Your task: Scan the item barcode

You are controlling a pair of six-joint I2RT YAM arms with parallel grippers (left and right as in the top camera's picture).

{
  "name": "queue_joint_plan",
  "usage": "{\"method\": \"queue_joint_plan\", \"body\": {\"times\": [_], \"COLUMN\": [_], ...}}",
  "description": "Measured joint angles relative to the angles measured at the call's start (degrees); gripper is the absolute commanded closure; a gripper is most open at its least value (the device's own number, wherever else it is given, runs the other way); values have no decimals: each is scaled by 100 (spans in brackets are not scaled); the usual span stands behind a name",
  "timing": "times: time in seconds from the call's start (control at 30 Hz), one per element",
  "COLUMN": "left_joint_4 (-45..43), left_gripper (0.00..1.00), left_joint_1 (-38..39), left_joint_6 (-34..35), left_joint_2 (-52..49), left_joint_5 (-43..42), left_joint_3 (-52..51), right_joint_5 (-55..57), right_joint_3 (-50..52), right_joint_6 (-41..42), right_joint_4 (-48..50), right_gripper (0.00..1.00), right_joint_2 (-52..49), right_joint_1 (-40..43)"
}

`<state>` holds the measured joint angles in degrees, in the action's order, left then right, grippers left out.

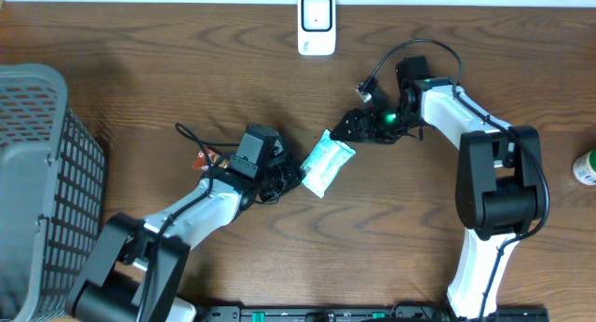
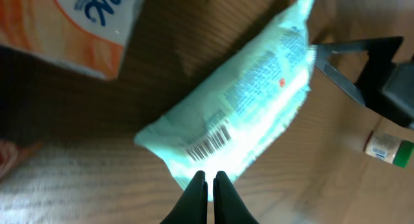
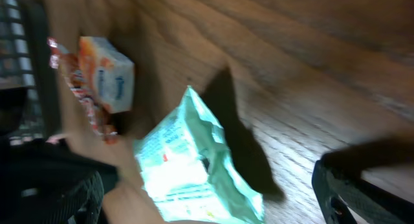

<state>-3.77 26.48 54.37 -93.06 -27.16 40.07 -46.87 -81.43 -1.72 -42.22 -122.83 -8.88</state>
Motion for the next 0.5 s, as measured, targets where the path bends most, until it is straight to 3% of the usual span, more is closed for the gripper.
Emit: {"method": "queue_joint_plan", "body": {"times": [0.4,0.5], "left_joint_4": [-588,-660], "left_gripper": [93,93], "left_joint_1": [-2,-13], "left_joint_6": [179,216], "left_joint_2": [-595,-660], "left_joint_5": [-151,-190], "left_joint_3": [-4,-4], "right_joint_5": [-1325,-1392], "right_joint_3": [-177,-177], "right_joint_6": [101,52], "right_joint_4": [-439,-498], "right_gripper": [1,8], "right_joint_2": [-584,-619], "right_joint_1": [-55,-155]}}
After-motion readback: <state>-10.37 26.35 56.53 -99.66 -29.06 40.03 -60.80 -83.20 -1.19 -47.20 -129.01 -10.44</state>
